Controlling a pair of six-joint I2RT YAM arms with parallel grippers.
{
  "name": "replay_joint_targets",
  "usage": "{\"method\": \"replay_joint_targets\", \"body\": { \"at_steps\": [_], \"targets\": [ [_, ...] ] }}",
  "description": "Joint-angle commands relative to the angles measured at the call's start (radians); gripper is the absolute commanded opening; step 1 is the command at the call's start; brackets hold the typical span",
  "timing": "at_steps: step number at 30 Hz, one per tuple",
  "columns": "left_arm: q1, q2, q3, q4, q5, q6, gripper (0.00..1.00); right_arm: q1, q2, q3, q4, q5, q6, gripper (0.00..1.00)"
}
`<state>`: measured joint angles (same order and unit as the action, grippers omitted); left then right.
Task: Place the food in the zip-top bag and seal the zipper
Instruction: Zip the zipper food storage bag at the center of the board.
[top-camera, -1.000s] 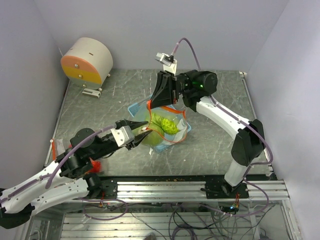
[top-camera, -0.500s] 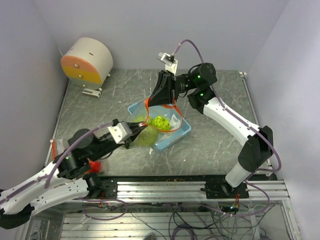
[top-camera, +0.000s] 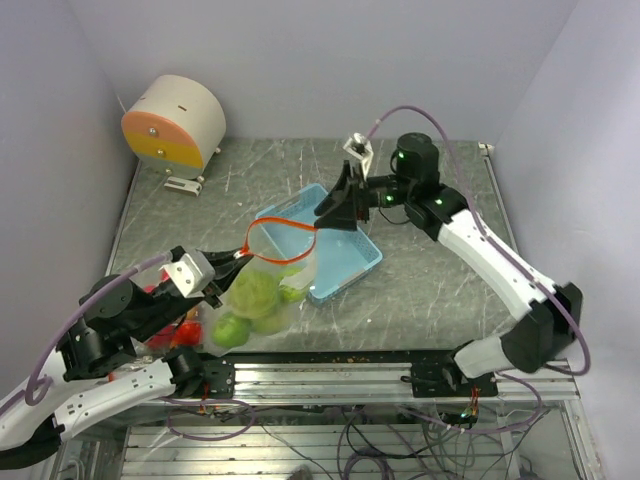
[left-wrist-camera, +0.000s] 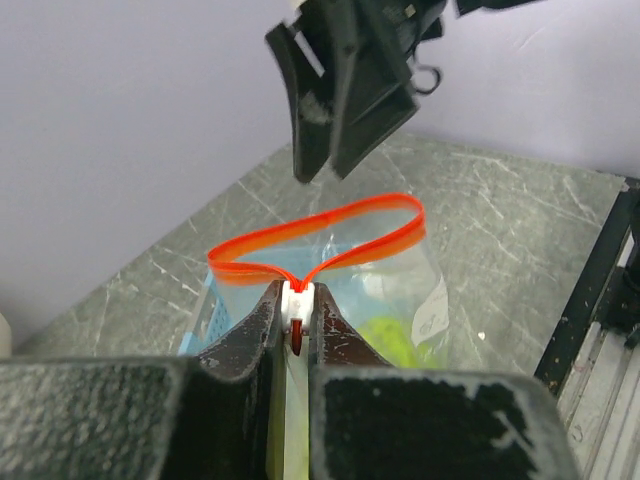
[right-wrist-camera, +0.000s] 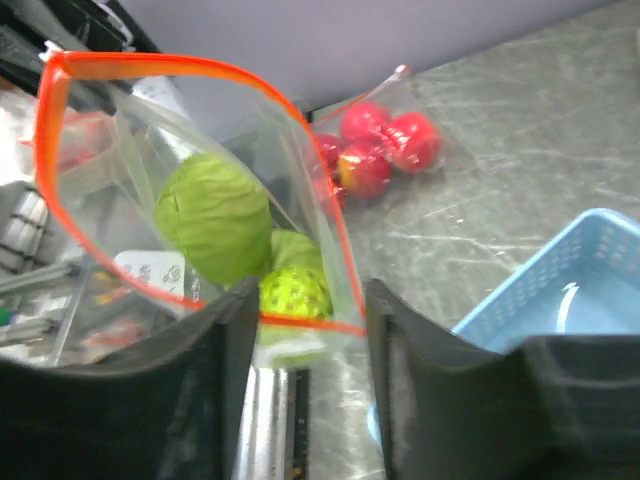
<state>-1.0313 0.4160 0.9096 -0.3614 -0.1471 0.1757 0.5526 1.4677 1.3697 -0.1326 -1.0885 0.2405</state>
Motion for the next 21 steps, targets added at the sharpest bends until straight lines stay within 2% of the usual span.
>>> {"method": "replay_joint_targets", "body": {
  "at_steps": [1,3,8,15,21],
  "targets": [
    [-0.004,-0.008,0.006,-0.032,-0.013,-0.024,0.07,-0.004,-0.202,-0.070,0.006,0.105,-0.180,0.57],
    [-0.004,-0.004,0.002,-0.052,0.008,-0.033,0.07,0.003,-0.258,-0.123,0.090,0.093,-0.167,0.62],
    [-0.004,0.049,0.018,-0.112,0.046,-0.066,0.07,0.087,-0.297,-0.187,0.230,0.057,-0.170,0.62],
    [-0.003,0.125,0.058,-0.205,0.072,-0.100,0.07,0.321,-0.163,-0.074,0.110,0.262,-0.339,0.59],
    [-0.004,0.101,0.037,-0.196,0.090,-0.094,0.07,0.333,-0.119,-0.073,0.182,0.232,-0.338,0.58]
  ]
}}
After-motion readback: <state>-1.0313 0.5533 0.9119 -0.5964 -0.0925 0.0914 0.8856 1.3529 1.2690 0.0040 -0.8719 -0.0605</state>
